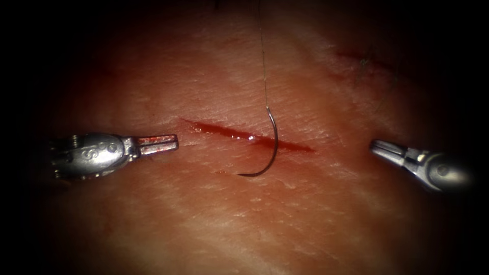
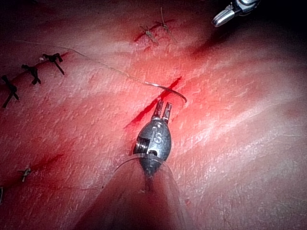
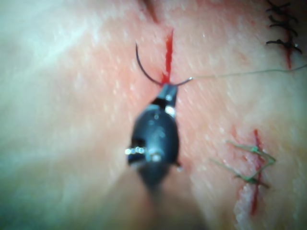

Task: Wound Closure

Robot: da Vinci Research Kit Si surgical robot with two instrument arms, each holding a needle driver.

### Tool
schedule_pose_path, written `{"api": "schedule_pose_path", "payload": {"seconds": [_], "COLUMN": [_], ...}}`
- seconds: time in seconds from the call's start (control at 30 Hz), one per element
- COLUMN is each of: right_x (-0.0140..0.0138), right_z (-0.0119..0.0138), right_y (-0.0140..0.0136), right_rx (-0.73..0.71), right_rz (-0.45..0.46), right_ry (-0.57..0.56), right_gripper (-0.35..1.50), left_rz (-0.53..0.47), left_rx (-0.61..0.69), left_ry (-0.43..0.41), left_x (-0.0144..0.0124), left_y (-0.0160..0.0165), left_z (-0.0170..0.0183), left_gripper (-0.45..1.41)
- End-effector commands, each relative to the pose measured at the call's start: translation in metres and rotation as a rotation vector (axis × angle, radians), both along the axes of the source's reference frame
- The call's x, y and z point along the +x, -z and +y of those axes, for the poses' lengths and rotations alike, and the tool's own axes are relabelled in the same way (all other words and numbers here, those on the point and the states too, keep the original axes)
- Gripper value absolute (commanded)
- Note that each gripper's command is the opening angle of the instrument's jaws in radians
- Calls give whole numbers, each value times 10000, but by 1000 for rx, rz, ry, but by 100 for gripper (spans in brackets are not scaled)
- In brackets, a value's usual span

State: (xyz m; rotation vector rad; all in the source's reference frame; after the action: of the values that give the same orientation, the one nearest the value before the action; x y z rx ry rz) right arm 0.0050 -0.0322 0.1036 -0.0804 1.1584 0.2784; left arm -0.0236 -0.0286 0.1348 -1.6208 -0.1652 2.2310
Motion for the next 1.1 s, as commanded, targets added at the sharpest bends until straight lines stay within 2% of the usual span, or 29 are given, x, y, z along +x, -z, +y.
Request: {"api": "schedule_pose_path", "payload": {"seconds": [0.03,0.07,0.13,0.17,0.23,0.37,0.7,1.1], "right_x": [11,13,20,23,29,36,36,36], "right_z": [-4,-4,-4,-4,-4,-5,-7,-8], "right_y": [-6,-6,-7,-8,-8,-8,-5,-5], "right_rx": [1,0,-9,-13,-17,-13,-16,-21], "right_rz": [1,4,-5,-10,-15,-15,-24,-27], "right_ry": [2,0,-32,-49,-63,-72,-70,-66], "right_gripper": [37,71,111,123,133,138,135,130], "left_rz": [-4,-4,-4,-4,1,23,80,84], "left_rx": [4,5,6,6,8,11,46,57], "left_ry": [-5,-13,-21,-24,-35,-56,-67,-71], "left_x": [-10,-15,-22,-25,-33,-49,-78,-108], "left_y": [-8,-8,-7,-7,-7,-10,-37,-54], "left_z": [-5,-7,-9,-10,-12,-19,-26,-34], "left_gripper": [37,44,57,64,69,71,64,69]}}
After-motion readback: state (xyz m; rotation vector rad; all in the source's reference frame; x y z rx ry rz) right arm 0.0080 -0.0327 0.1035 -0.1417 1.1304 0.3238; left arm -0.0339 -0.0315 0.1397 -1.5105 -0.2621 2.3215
